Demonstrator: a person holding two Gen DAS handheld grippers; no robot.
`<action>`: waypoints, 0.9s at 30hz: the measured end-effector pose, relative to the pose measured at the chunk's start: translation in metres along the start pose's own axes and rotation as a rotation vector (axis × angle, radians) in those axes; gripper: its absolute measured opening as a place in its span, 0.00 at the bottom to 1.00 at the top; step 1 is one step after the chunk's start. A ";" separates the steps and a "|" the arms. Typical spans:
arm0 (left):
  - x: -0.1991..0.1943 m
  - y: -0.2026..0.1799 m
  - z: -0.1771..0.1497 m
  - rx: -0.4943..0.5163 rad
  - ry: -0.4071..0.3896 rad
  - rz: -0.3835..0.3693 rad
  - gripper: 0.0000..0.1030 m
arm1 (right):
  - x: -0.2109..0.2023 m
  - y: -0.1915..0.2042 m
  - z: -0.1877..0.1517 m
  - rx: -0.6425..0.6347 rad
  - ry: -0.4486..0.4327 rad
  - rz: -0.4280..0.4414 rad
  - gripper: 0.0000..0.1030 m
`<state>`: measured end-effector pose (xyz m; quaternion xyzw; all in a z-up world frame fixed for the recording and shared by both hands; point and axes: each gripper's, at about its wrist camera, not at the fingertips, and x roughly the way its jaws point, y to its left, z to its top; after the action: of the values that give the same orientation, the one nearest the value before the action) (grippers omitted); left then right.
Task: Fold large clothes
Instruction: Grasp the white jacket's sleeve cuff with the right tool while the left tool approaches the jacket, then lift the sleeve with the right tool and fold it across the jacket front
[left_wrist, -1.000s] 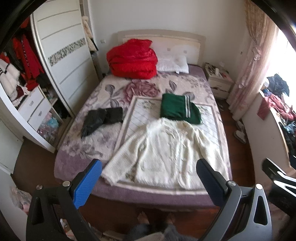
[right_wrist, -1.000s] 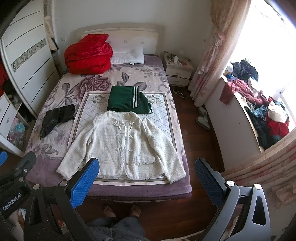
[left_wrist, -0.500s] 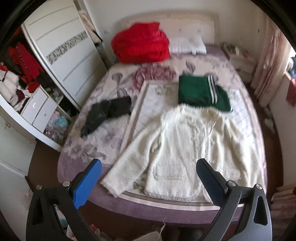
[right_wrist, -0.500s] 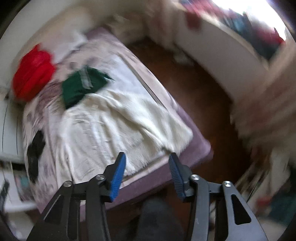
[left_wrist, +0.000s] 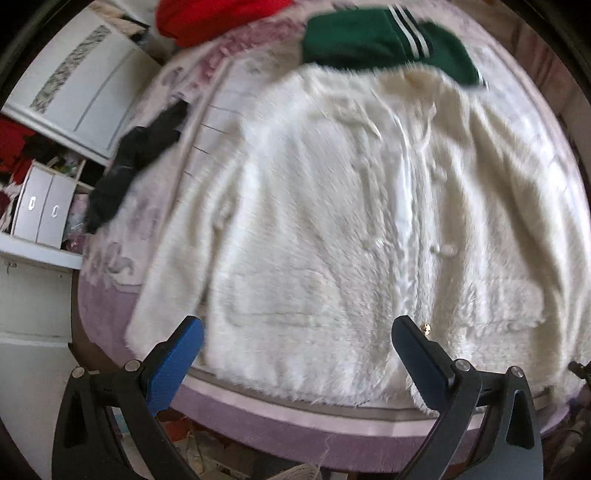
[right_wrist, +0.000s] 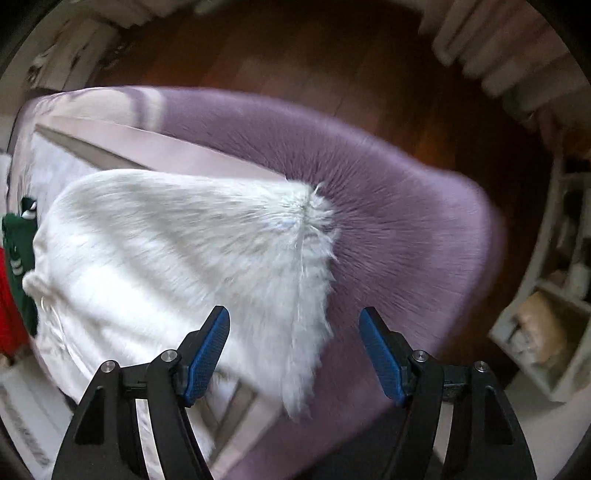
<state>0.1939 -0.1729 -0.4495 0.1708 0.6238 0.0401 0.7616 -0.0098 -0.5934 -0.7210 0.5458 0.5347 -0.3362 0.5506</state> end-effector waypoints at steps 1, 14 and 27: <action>0.008 -0.008 0.001 0.014 0.005 -0.007 1.00 | 0.002 0.003 0.000 -0.025 -0.022 0.012 0.45; 0.038 -0.080 -0.002 0.218 -0.012 -0.124 1.00 | -0.057 0.012 -0.004 -0.023 -0.229 -0.083 0.40; 0.052 -0.101 -0.007 0.218 0.011 -0.137 1.00 | 0.057 -0.023 -0.038 0.509 -0.102 0.598 0.56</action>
<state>0.1835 -0.2522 -0.5304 0.2093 0.6390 -0.0791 0.7359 -0.0283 -0.5490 -0.7750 0.7792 0.2236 -0.3093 0.4972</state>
